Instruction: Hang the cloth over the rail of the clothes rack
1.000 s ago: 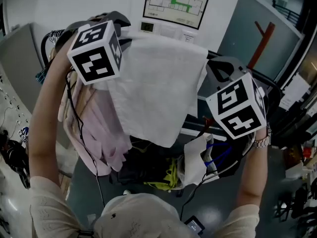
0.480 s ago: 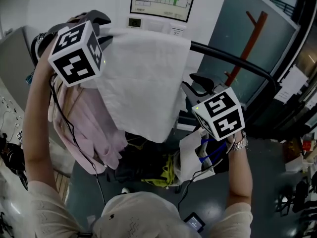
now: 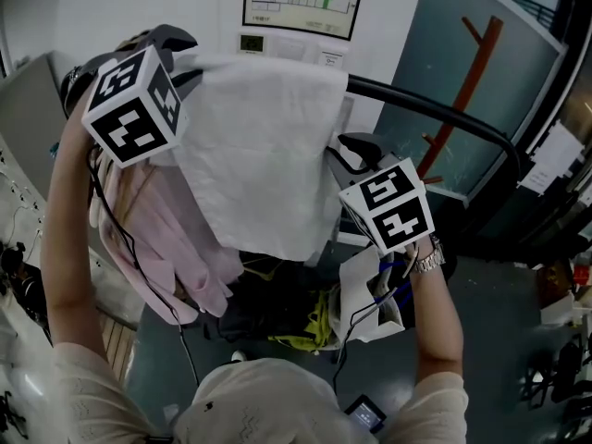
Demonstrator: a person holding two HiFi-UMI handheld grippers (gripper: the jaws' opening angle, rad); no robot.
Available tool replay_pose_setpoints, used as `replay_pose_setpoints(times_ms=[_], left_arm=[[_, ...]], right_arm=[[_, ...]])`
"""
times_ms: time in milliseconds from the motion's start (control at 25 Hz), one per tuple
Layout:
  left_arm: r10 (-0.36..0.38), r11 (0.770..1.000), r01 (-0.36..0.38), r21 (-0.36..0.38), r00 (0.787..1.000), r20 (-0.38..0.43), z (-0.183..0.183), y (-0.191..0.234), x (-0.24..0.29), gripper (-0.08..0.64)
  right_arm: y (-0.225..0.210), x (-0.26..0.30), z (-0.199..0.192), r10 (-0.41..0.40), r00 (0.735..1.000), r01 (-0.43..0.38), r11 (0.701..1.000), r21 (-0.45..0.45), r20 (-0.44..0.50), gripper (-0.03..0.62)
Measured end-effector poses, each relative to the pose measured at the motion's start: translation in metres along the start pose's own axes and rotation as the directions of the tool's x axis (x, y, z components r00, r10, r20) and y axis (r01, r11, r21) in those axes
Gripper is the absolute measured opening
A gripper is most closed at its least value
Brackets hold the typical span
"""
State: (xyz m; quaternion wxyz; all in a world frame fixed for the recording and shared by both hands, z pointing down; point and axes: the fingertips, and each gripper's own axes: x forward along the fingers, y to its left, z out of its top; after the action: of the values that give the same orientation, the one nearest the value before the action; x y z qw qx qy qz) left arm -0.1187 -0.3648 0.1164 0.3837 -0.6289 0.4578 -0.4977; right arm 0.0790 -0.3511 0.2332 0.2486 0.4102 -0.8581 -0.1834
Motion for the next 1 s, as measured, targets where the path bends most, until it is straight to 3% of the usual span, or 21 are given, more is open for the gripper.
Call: replay_pose_setpoints(times_ms=[280, 360, 400, 440, 720, 1000], left_arm=[[-0.003, 1.0, 0.004, 0.009, 1.0, -0.013, 0.0, 0.0, 0.0, 0.167], [-0.001, 1.0, 0.001, 0.01, 1.0, -0.017, 0.0, 0.0, 0.001, 0.168], [-0.002, 1.0, 0.002, 0.008, 1.0, -0.017, 0.0, 0.0, 0.001, 0.168], [-0.003, 1.0, 0.003, 0.005, 1.0, -0.016, 0.0, -0.001, 0.002, 0.167], [0.002, 1.0, -0.003, -0.028, 0.999, -0.034, -0.001, -0.002, 0.006, 0.168], [-0.005, 0.998, 0.001, -0.056, 0.997, -0.073, -0.002, -0.003, 0.013, 0.167]], right_arm=[[-0.006, 0.006, -0.003, 0.076, 0.996, -0.079, 0.994, 0.078, 0.045, 0.109], [-0.007, 0.009, -0.002, 0.056, 0.998, -0.057, 0.998, 0.03, 0.038, 0.095], [-0.009, 0.009, -0.002, 0.035, 0.999, -0.035, 0.999, 0.008, 0.033, 0.035], [-0.012, 0.008, -0.003, 0.017, 0.999, -0.017, 1.0, -0.004, 0.031, 0.021], [-0.032, -0.01, -0.006, 0.002, 0.997, -0.008, 0.997, 0.083, 0.076, 0.02], [-0.072, -0.031, -0.013, -0.114, 0.99, 0.103, 0.988, 0.119, 0.084, 0.018]])
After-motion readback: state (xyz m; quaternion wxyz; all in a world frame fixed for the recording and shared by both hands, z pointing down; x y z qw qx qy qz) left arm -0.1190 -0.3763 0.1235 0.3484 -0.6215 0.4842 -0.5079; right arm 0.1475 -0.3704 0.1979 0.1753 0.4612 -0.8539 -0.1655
